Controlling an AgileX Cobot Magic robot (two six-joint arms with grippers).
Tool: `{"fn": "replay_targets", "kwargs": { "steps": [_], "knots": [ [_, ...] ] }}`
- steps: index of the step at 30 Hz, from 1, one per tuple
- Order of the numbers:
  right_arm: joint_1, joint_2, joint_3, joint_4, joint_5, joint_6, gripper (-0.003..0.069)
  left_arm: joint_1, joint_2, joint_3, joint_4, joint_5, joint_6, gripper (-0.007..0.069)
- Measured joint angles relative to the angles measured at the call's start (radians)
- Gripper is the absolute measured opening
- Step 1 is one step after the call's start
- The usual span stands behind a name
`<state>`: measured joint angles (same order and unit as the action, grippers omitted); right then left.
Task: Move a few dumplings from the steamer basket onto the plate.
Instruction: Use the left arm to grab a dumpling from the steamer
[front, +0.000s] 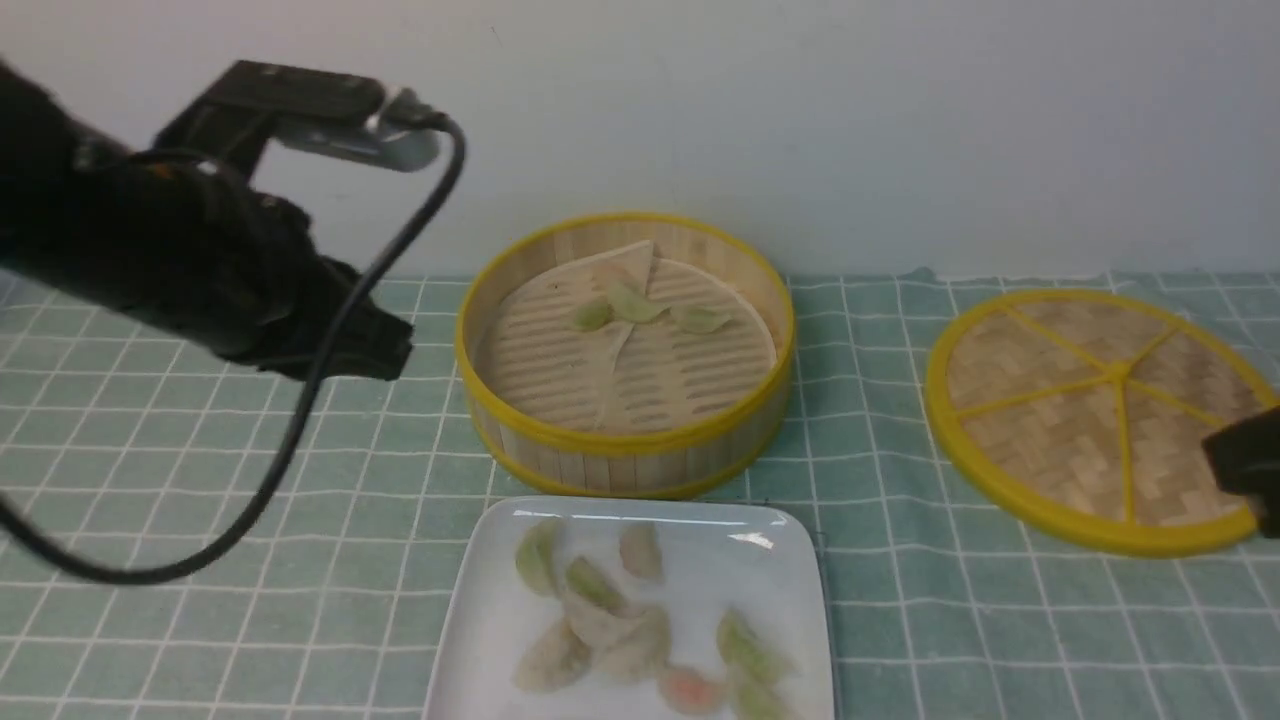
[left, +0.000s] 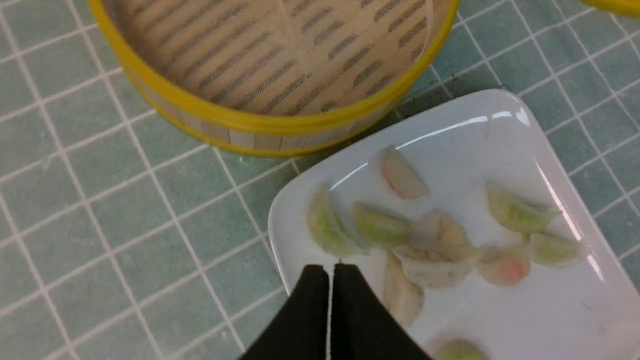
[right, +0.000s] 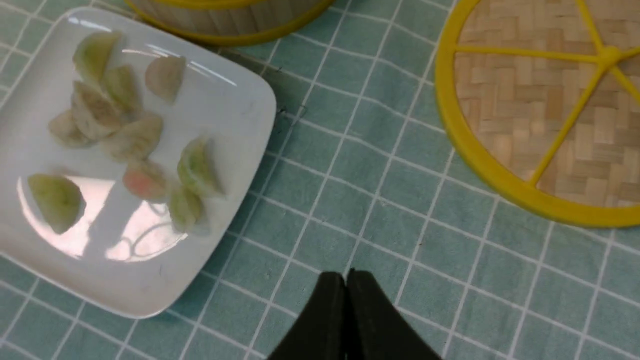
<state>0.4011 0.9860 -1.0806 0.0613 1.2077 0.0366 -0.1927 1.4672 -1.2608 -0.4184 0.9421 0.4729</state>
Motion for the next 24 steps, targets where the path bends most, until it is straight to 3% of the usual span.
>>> {"fn": "replay_targets", "kwargs": {
  "steps": [5,16,24],
  "knots": [
    [0.000,0.032,0.000,0.027,-0.016,-0.013,-0.0015,-0.054,0.221,-0.208,0.068,0.033,0.054,-0.0006],
    [0.000,0.032,0.000,0.027,-0.021,-0.017,-0.0015,-0.063,0.626,-0.620,0.103,0.013,0.109,0.0027],
    [0.000,0.032,0.000,0.027,-0.025,-0.017,-0.0015,-0.064,0.887,-0.787,0.103,-0.142,0.142,0.0319]
  ]
}}
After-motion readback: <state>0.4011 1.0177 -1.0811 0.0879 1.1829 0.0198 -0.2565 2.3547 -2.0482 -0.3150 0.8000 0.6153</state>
